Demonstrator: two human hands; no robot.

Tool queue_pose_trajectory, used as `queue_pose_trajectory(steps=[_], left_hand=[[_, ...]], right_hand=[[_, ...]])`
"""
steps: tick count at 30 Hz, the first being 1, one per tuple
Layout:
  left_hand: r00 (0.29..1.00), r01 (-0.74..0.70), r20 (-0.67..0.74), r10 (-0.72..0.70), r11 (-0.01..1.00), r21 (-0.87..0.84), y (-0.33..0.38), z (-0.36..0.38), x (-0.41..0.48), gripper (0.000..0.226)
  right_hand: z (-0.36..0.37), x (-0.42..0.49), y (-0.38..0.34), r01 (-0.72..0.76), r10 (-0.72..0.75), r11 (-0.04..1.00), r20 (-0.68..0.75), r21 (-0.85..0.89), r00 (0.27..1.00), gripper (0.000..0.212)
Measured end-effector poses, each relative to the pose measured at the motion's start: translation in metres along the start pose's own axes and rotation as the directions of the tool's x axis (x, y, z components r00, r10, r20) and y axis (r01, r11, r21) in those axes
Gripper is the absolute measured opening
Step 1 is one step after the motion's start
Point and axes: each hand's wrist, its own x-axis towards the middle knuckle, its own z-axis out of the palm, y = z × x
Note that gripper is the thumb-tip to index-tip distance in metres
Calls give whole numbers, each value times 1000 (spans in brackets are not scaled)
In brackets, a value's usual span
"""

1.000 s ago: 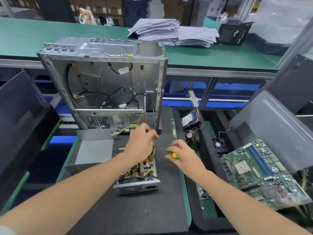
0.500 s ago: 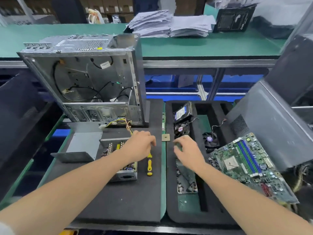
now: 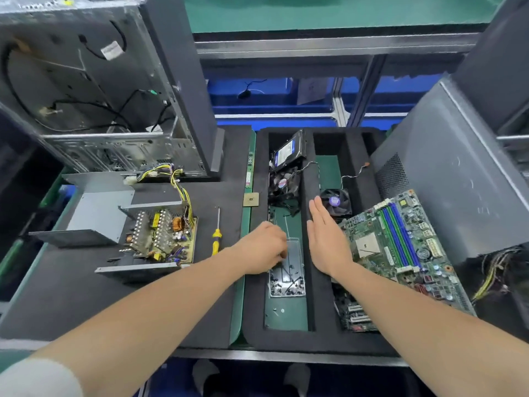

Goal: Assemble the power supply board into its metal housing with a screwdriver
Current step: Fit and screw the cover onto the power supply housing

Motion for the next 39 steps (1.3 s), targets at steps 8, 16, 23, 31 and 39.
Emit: queue_pose_trajectory(steps=[8, 16, 23, 31, 39], left_hand=[[966, 177, 168, -195, 977, 116, 28, 16, 51, 10], [977, 168, 110, -182, 977, 128, 30, 30, 55, 17], [954, 278, 186, -236, 926, -253, 18, 13, 58, 20], [925, 301, 180, -335, 353, -886, 3, -6, 40, 18], [884, 251, 308, -353, -199, -948, -13, -15, 18, 13]], right_hand=[[8, 3, 9, 1, 4, 997, -66, 72, 998, 55], [12, 3, 13, 12, -5, 996, -84, 85, 996, 55], [12, 4, 13, 10, -4, 998, -85, 62, 996, 55], [10, 3, 11, -3, 8, 999, -87, 51, 996, 55], [10, 1, 10, 9, -6, 999, -106, 33, 994, 55]])
